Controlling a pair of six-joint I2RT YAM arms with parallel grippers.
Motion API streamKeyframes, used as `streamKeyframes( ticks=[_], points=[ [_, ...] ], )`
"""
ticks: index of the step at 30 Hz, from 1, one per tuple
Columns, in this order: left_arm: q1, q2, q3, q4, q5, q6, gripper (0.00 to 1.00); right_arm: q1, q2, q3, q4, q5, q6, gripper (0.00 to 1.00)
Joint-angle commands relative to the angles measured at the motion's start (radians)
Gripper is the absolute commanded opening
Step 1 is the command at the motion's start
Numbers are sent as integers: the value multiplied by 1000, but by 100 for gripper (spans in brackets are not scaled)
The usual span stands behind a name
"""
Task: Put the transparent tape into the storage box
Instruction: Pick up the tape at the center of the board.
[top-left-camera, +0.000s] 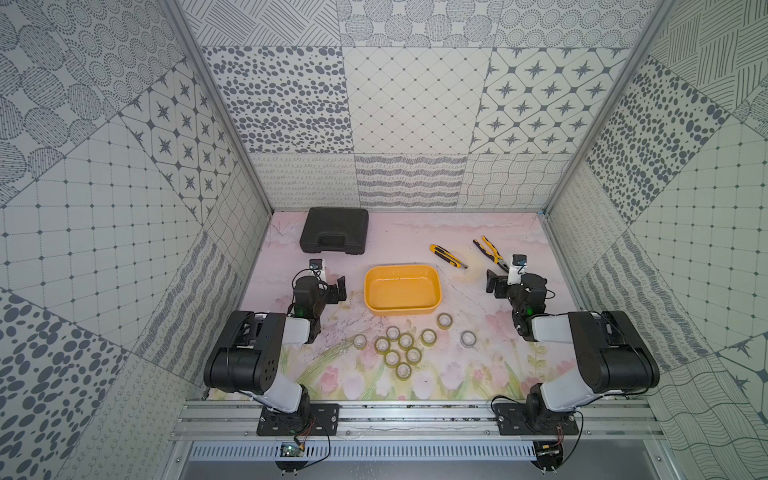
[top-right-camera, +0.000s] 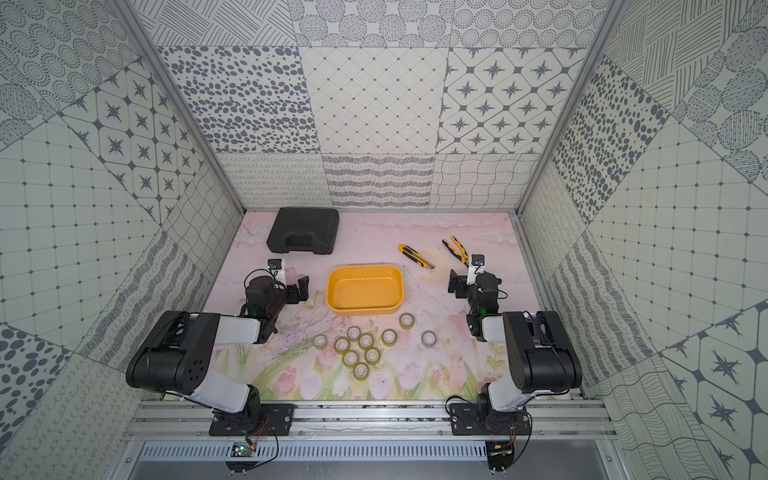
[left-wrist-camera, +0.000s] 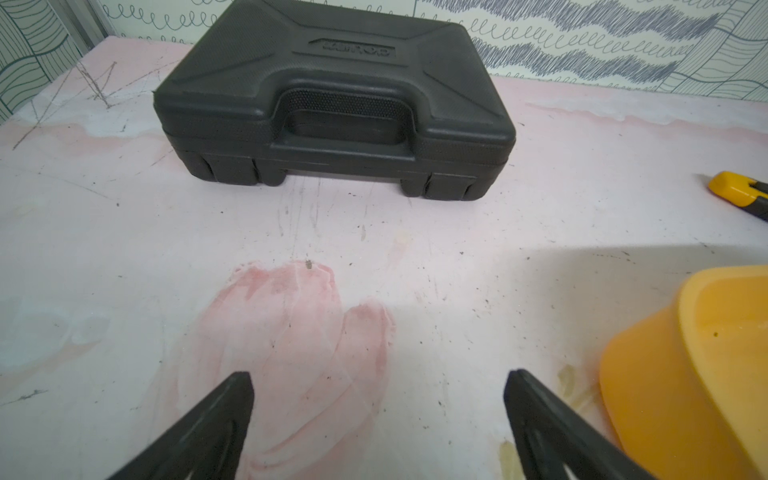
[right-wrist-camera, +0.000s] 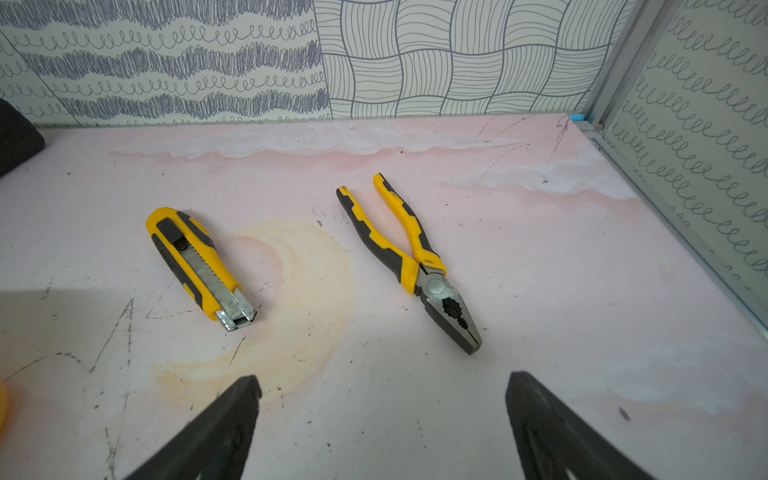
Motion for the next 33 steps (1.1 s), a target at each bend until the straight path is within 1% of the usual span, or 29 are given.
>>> streamKeyframes(
  ticks=[1, 3, 5, 7, 9, 10, 11, 12, 15, 17, 20, 22, 24, 25, 27, 28, 30, 33],
  points=[
    [-3, -64, 55, -128, -47, 11, 99, -3, -31, 29, -18, 17, 5, 97],
    [-3, -141, 145, -374, -79, -40, 99, -2, -98, 58, -129, 46, 13, 97],
    [-3, -185, 206, -523, -86, -100, 99, 0, -173, 101, -285, 91, 55, 97],
    [-5, -214, 203, -538, -74, -149, 99, 0, -236, 138, -439, 131, 133, 97],
    [-5, -246, 193, -551, -91, -222, 99, 1, -292, 180, -545, 108, 185, 95],
    [-5, -264, 199, -583, -115, -280, 99, 2, -319, 188, -587, 94, 206, 93],
    [-6, -285, 216, -653, -145, -367, 99, 3, -356, 200, -647, 77, 232, 91],
    [-6, -302, 242, -731, -148, -427, 99, 5, -387, 212, -702, 62, 249, 89],
    [-12, -341, 295, -888, -65, -494, 99, 8, -456, 245, -854, 29, 315, 86],
    [-36, -372, 300, -954, -76, -531, 99, 13, -476, 276, -957, -20, 343, 84],
    [-82, -417, 300, -1026, -112, -567, 99, 45, -469, 326, -1085, -90, 353, 81],
    [-113, -433, 306, -1058, -136, -584, 99, 82, -439, 368, -1168, -103, 350, 80],
    [-143, -436, 309, -1070, -163, -575, 99, 133, -394, 400, -1223, -115, 366, 80],
    [-159, -434, 304, -1072, -200, -571, 99, 166, -367, 416, -1241, -133, 366, 80],
    [-167, -429, 297, -1083, -255, -593, 99, 243, -315, 439, -1265, -118, 375, 80],
    [-168, -427, 297, -1095, -264, -612, 99, 280, -288, 446, -1269, -106, 382, 80],
    [-169, -430, 287, -1077, -241, -624, 99, 338, -232, 452, -1268, -90, 404, 80],
    [-174, -432, 284, -1068, -227, -626, 99, 375, -152, 457, -1263, -102, 433, 76]
  ],
)
